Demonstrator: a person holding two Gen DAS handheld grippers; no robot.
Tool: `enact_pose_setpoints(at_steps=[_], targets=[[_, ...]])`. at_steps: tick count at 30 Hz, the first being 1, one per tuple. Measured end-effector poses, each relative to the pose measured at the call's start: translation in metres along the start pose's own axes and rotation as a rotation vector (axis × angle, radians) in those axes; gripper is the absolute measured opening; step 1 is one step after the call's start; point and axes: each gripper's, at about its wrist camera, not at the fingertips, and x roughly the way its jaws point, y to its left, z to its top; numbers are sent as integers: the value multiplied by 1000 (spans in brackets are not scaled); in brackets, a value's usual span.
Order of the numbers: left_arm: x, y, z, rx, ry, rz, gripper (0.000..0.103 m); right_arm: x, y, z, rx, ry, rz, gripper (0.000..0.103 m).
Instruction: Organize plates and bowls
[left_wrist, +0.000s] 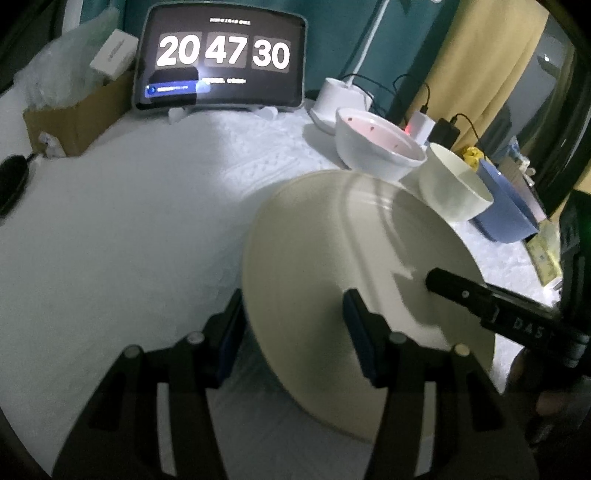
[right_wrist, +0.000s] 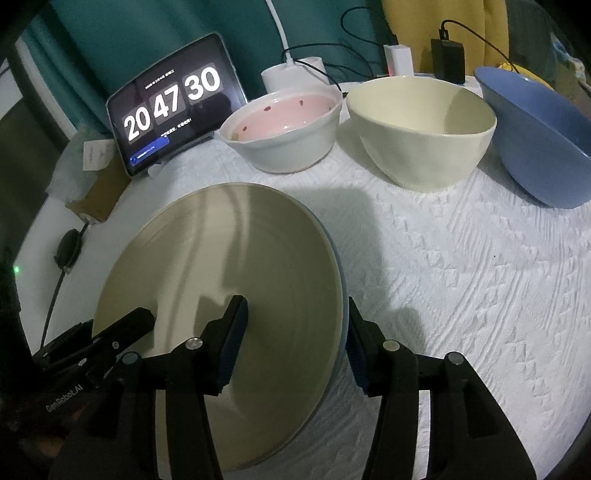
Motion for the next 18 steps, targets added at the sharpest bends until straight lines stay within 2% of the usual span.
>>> enact_pose_setpoints(at_steps=[9, 18], targets=[[-18, -5, 2, 12, -77, 59, 55, -19, -9, -2, -4, -45, -27, 53], [-41, -26, 6, 49, -147, 72, 55, -42, -21, -9, 2, -98, -44, 53]])
